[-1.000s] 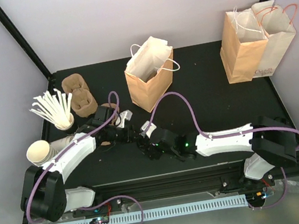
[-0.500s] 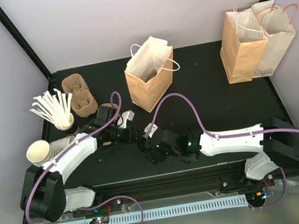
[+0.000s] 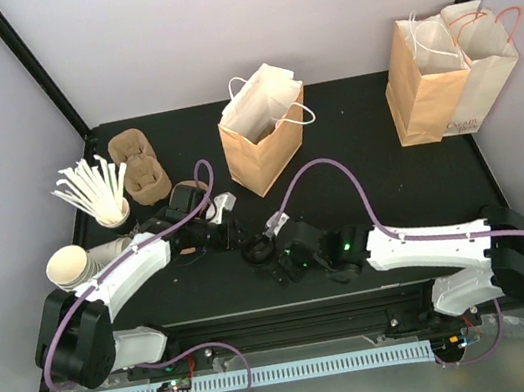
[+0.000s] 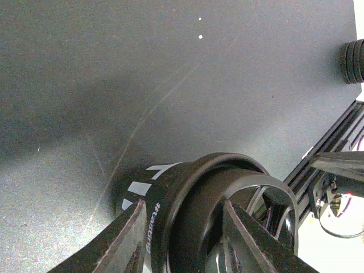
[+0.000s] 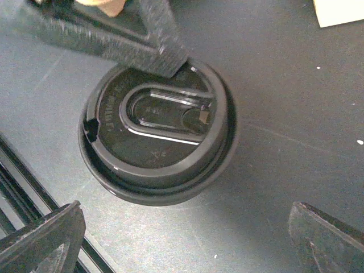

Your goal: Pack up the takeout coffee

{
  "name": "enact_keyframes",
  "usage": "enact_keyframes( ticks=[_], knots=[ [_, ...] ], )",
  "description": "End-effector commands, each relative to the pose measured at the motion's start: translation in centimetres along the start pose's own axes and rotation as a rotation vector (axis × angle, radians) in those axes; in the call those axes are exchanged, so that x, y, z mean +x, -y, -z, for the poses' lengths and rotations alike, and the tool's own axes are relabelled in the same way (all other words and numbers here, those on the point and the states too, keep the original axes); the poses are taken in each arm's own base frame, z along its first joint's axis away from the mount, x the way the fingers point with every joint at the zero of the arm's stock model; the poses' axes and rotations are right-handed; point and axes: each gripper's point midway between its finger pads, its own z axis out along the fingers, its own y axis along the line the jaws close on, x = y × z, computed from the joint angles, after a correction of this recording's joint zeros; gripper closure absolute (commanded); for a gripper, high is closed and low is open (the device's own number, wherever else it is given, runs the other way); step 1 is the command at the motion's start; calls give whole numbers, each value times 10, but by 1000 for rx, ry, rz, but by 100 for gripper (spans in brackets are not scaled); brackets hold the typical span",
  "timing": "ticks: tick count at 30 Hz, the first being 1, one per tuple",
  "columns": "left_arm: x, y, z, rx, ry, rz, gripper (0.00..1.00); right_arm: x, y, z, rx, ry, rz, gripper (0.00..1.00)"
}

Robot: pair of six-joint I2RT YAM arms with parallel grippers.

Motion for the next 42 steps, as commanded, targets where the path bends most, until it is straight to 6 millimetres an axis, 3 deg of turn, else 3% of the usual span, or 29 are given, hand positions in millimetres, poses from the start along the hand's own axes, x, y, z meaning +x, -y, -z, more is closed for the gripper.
enact_keyframes(
  ticks=[1,3,10,13,18,25,34,42],
  knots=[
    [20,-24,-5,-116,-67,42,61,-10,6,17,-39,24,-97,0],
    [21,-24,-5,-119,-69,44,62,-12,8,24,-83,28,-159,2],
    [22,-23,-5,-117,-68,48,62,-7,-1,43,-254,-34,-446,23],
    [23,-22,-6,-116,-69,50,62,7,-9,36,-347,-90,-577,27],
    [23,-22,-5,-120,-63,53,62,13,-25,27,-464,-148,-725,30],
    [27,-25,-5,-130,-55,81,62,1,-36,24,-598,-102,-887,37],
    [31,-30,-5,-148,-55,123,62,9,-32,7,-601,-112,-1031,51],
    [33,-27,-4,-127,-37,145,62,4,-31,0,-623,-84,-1076,53]
  ],
)
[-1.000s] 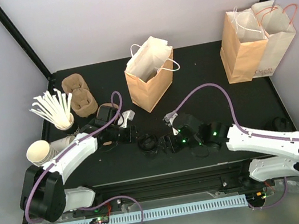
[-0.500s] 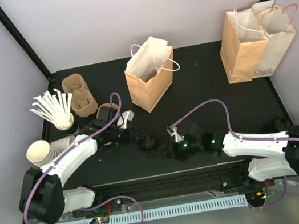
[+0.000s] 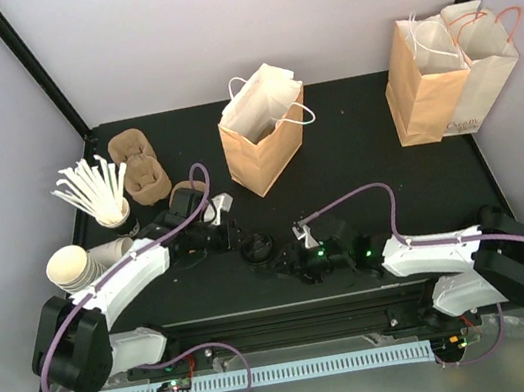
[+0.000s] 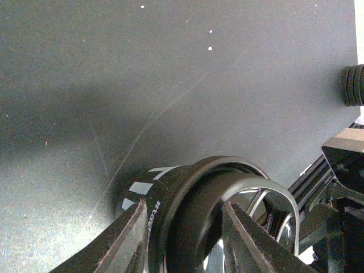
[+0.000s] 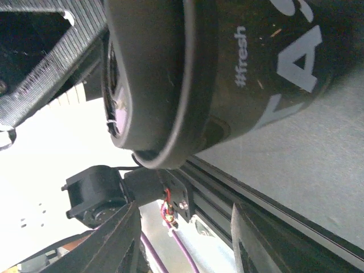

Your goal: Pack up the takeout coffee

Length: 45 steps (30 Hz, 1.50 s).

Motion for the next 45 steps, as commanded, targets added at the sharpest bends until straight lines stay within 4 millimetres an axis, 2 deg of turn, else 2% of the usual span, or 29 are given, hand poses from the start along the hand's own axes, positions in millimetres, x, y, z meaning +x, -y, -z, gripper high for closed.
enact_keyframes(
  ticks=[1,9,13,17,27,37,45],
  knots=[
    [32,-27,-3,-105,-73,75,62,-7,-15,-2,-83,30,-28,53],
    [33,-26,-1,-97,-63,79,62,-15,-12,-5,-68,63,-57,54],
    [35,-26,-2,-94,-70,80,62,-16,-6,-11,-58,57,-72,60],
    [35,-26,-3,-94,-73,81,62,-15,0,-15,-51,47,-83,62],
    [35,-27,-4,-92,-77,81,62,-24,1,-10,-90,92,-122,62],
    [37,-28,-7,-94,-84,82,62,-39,4,-13,-89,124,-162,74],
    [37,-30,-10,-89,-91,78,62,-47,5,-17,-83,134,-158,79]
  ],
)
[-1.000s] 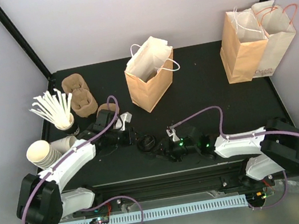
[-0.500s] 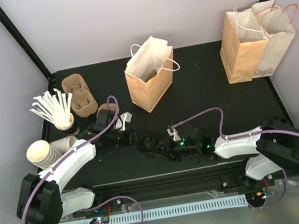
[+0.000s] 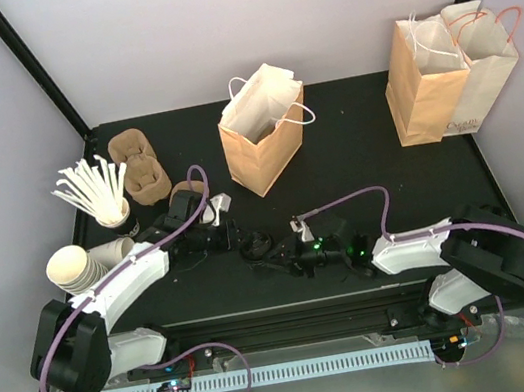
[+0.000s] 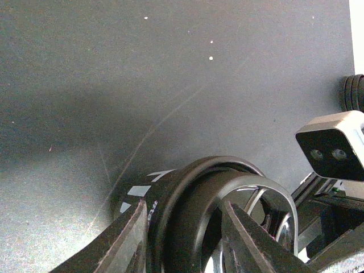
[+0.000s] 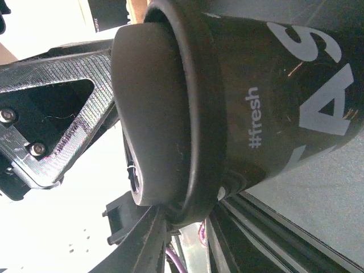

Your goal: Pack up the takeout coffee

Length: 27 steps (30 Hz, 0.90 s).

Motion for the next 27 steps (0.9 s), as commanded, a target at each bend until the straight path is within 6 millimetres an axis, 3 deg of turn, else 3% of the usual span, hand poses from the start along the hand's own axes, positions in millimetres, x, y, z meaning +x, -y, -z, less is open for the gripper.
enact_keyframes(
  ticks=[1,16,27],
  knots=[
    [38,-30,-9,-100,-128,68,62,-24,13,-2,43,91,-23,79],
    [49,-37,-12,-88,-115,91,63,-23,41,-1,157,86,-7,84],
    [55,-42,-20,-55,-82,135,63,-26,45,-5,172,93,-1,86]
  ],
)
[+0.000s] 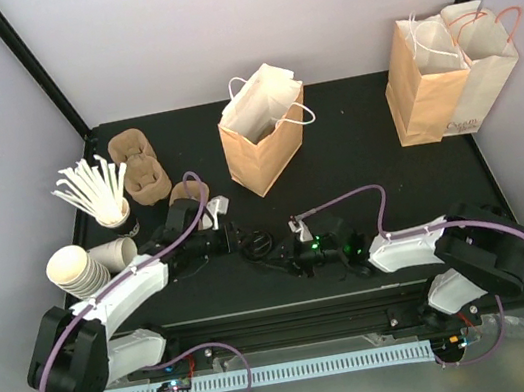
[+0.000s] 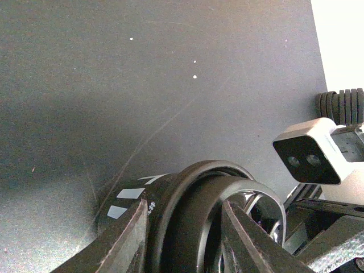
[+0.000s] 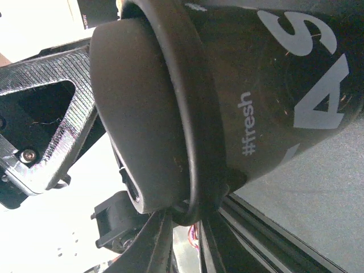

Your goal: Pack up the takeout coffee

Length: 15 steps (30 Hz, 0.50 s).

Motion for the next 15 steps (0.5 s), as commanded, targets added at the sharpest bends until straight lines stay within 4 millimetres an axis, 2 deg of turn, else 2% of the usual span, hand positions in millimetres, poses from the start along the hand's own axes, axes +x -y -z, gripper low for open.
enact_keyframes(
  ticks=[1,15],
  knots=[
    [54,-43,-9,-127,-143,135,63,-23,39,-1,144,105,-22,86],
    [61,-52,-20,-119,-124,162,64,-31,58,2,212,117,-30,86]
  ],
)
